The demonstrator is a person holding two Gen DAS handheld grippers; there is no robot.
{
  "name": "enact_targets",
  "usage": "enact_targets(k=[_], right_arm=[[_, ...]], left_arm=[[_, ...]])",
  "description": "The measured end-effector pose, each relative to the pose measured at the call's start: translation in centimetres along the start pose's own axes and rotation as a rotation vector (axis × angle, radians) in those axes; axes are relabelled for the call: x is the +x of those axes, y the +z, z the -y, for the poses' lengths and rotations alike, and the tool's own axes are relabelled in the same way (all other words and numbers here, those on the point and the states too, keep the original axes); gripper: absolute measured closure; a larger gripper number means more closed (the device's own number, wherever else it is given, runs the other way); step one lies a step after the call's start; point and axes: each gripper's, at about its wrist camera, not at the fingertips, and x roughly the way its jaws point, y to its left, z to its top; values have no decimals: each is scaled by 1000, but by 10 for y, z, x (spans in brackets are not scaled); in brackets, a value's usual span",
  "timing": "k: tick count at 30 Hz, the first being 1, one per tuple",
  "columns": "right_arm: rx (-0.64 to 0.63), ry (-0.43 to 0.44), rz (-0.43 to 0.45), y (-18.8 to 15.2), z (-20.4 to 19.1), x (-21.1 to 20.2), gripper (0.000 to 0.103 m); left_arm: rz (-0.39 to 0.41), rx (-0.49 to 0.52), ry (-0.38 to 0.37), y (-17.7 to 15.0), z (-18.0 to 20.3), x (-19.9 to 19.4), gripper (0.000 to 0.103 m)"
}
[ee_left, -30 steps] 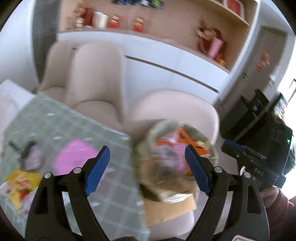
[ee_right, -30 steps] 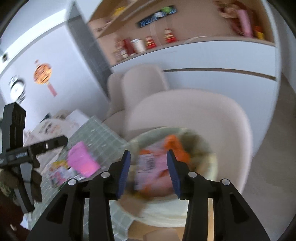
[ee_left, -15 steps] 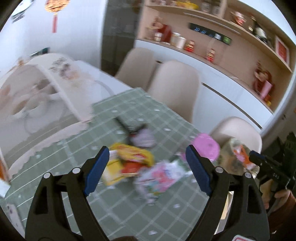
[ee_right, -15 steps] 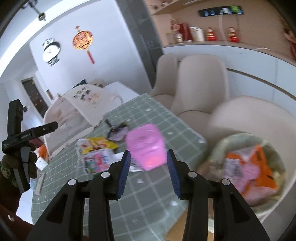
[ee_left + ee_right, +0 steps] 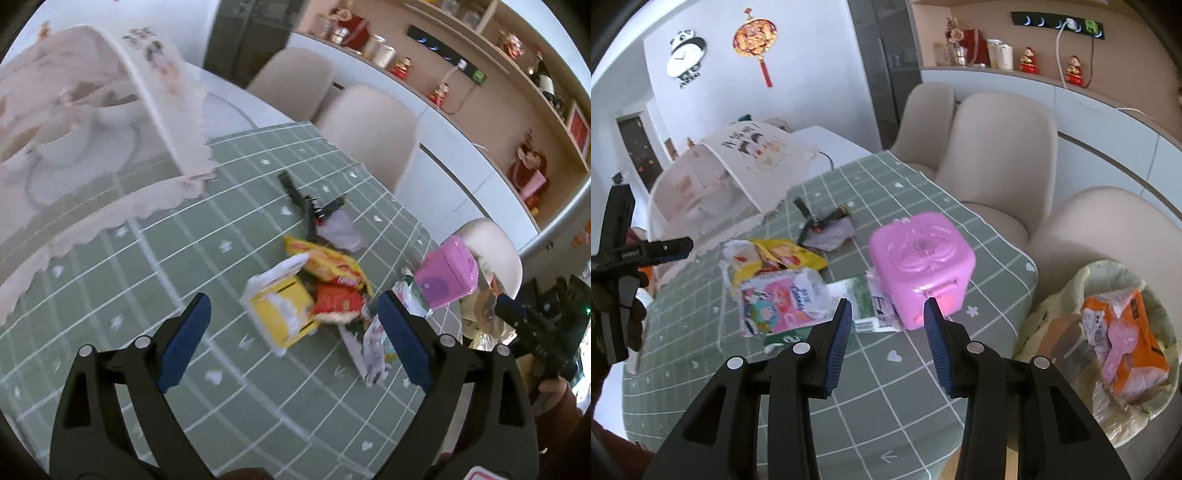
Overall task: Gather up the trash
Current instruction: 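Move both grippers back over the table toward the remaining trash, then grasp the pink Kleenex packet with the left gripper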
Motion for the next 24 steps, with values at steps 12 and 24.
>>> enact_targets(k=[12,24], right_arm=[[112,-47,-51,-22,31,12,64],[172,-40,-25,-38,45,-11,64]], left_arm=[[-29,155,-31,-22,97,53,21],[-94,195,40,-44,108,78,41]])
